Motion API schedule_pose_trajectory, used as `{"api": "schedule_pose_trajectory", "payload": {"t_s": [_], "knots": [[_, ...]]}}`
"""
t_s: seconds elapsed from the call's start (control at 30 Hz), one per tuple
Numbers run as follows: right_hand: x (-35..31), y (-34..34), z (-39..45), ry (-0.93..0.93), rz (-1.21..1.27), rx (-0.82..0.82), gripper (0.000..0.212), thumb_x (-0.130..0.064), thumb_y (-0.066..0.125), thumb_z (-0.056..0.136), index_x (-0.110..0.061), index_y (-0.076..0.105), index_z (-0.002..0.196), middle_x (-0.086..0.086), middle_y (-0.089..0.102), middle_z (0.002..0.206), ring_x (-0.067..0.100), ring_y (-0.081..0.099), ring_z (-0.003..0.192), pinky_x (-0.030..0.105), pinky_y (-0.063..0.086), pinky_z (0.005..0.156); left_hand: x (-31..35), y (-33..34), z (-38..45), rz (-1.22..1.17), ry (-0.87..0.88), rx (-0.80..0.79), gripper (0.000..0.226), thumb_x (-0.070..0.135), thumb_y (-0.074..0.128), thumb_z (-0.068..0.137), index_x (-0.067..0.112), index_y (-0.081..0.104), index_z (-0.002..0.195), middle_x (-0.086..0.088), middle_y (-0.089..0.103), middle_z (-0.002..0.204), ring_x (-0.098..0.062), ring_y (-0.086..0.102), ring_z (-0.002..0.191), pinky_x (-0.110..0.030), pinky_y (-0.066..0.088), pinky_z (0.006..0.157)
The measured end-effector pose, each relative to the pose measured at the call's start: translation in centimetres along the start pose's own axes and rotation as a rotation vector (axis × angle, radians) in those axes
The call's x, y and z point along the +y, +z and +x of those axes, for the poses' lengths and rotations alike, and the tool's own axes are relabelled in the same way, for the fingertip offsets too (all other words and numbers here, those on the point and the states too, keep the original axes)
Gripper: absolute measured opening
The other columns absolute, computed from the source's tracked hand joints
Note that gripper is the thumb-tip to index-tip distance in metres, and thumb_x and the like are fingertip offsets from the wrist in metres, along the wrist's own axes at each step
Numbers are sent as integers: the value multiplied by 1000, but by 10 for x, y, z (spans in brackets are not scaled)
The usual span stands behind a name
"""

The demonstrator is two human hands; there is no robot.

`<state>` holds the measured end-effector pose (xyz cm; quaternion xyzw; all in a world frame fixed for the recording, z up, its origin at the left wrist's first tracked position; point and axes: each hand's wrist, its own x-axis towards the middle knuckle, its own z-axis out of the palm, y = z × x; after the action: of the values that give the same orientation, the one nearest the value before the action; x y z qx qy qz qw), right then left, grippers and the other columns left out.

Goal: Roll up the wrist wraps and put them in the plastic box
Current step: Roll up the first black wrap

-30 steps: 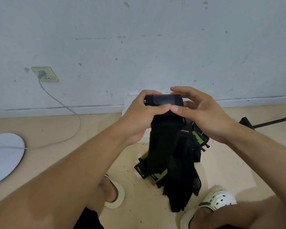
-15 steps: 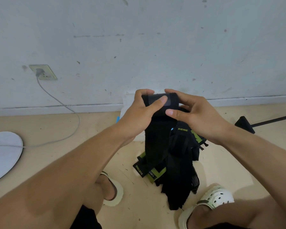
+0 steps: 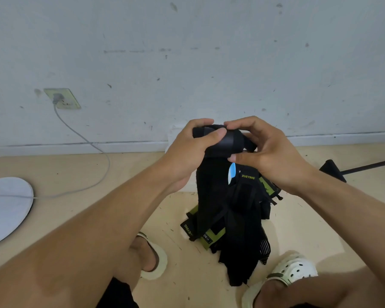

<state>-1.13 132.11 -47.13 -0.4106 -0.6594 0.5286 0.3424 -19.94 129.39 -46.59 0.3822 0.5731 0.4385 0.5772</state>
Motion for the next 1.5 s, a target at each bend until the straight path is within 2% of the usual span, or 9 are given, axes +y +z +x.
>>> {"api": "schedule_pose_trajectory", "payload": {"t_s": [0.17,0.33,0.43,0.57,0.7,0.87,1.03,1.2,1.5], "knots": [[-1,-3,2,141,14,-12,78,7,77,84,-37,51,144,0,65,133,16,73,111,46,49,112,-2,-3,-2,-26,104,-24,49,13,79,91,35,63,132,-5,68,127,-20,69,117,-41,53,109],[-3,-7,0,167,7,-137,78,2,78,85,-40,50,144,-2,66,132,12,74,100,41,48,112,-4,-3,-4,-12,157,-37,55,5,81,87,32,65,131,-7,68,127,-18,70,114,-37,54,107],[-1,-4,-1,127,5,-83,71,-10,83,84,-36,53,142,-4,65,132,11,73,108,30,53,104,-5,-2,-4,-3,165,-65,58,2,80,86,29,64,135,-10,69,126,-18,71,111,-33,56,103],[3,-1,0,26,8,-9,60,-7,84,82,-26,60,134,-1,68,122,14,73,106,25,56,96,-4,-1,-3,26,174,-77,63,2,81,85,30,61,138,-9,67,127,-18,71,112,-32,56,103],[5,-2,3,-39,12,21,53,-3,82,84,-26,64,128,-2,70,120,15,70,111,26,56,95,-2,-3,-1,8,128,-85,62,10,85,84,29,61,137,-8,65,133,-22,68,120,-40,53,109],[4,-2,6,-76,26,30,51,2,80,84,-25,65,125,-1,70,120,14,71,108,24,57,92,1,-3,-3,-3,61,-151,46,19,77,92,18,60,134,-2,73,125,-15,73,109,-37,62,93],[5,-2,4,-151,-163,26,54,-4,84,83,-29,64,126,-16,67,122,12,64,118,37,56,101,6,-3,-8,2,-20,-193,66,57,68,83,19,59,135,0,73,125,-17,70,116,-46,60,98],[9,3,1,-128,-169,45,58,-6,86,82,-35,64,127,-14,64,129,14,62,121,44,56,101,6,-3,-5,-31,-25,-112,43,29,66,100,19,56,140,-5,67,132,-19,69,117,-45,58,102],[-1,3,-2,55,-37,-17,68,-28,85,75,-38,60,138,-15,72,117,6,72,104,27,55,102,4,-5,-8,158,78,-124,65,16,71,97,36,44,153,4,64,133,-12,64,123,-32,49,109]]}}
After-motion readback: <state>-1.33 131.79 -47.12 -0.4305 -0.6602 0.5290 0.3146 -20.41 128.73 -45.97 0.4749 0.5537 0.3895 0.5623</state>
